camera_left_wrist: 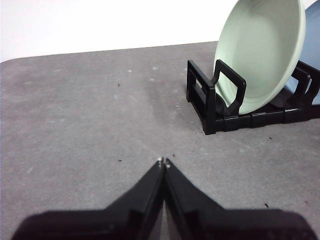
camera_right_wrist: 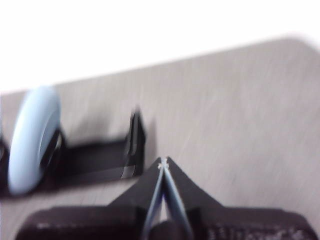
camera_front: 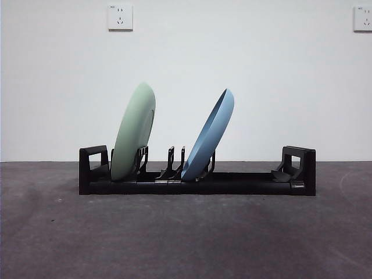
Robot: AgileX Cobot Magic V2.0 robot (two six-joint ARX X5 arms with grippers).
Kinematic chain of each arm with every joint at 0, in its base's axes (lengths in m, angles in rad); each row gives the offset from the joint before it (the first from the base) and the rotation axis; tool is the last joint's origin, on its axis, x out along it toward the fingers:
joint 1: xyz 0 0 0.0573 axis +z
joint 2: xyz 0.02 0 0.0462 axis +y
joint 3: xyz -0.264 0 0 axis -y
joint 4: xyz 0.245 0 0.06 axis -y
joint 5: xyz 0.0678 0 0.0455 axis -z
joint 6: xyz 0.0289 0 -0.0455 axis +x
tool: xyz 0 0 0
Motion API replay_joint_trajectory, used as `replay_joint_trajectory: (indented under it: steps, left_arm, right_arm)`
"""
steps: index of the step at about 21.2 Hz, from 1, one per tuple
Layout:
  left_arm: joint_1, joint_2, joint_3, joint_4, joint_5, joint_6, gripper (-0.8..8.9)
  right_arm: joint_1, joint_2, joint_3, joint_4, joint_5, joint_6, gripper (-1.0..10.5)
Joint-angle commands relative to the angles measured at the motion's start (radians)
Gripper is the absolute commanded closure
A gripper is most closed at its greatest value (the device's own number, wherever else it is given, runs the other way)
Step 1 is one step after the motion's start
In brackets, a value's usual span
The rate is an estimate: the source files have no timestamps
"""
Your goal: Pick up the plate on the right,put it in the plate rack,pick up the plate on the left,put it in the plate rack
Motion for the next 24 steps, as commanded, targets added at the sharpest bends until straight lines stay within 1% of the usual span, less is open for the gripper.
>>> replay_joint_trajectory:
  steps: [1,3,4,7,12,15,18,21,24]
  left_arm:
    - [0.002,-0.003,-0.014,0.002,0.000,-0.010,8.16]
    - [0.002,-0.003,-0.014,0.003,0.000,-0.010,8.16]
    - [0.002,-0.003,-0.014,0.003,-0.001,-0.010,8.16]
    - [0.002,-0.003,-0.014,0.003,-0.001,-0.010,8.16]
    - [0.002,-0.003,-0.014,0.003,-0.001,-0.010,8.16]
    - [0.002,-0.003,-0.014,0.003,-0.001,-0.010,8.16]
    - [0.002,-0.003,-0.014,0.003,-0.001,-0.010,8.16]
    - [0.002,-0.003,-0.014,0.003,-0.001,-0.010,8.16]
    - [0.002,-0.003,-0.014,0.003,-0.001,-0.010,8.16]
  right_arm:
    - [-0.067,-0.086,-0.085,0.107,-0.102,-0.143,9.5]
    - [-0.134,-0.172,-0.201,0.247,-0.247,-0.204,9.5]
    - [-0.155,-0.209,-0.264,0.304,-0.278,-0.216,9.5]
    - [-0.169,-0.270,-0.407,0.398,-0.276,-0.203,9.5]
    - [-0.168,-0.292,-0.535,0.431,-0.277,-0.174,9.5]
    - [-0.168,-0.292,-0.571,0.431,-0.277,-0.146,9.5]
    - [-0.167,-0.292,-0.581,0.399,-0.280,-0.142,9.5]
    - [-0.167,-0.292,-0.581,0.361,-0.307,-0.142,9.5]
    - [-0.167,-0.290,-0.580,0.342,-0.349,-0.124,9.5]
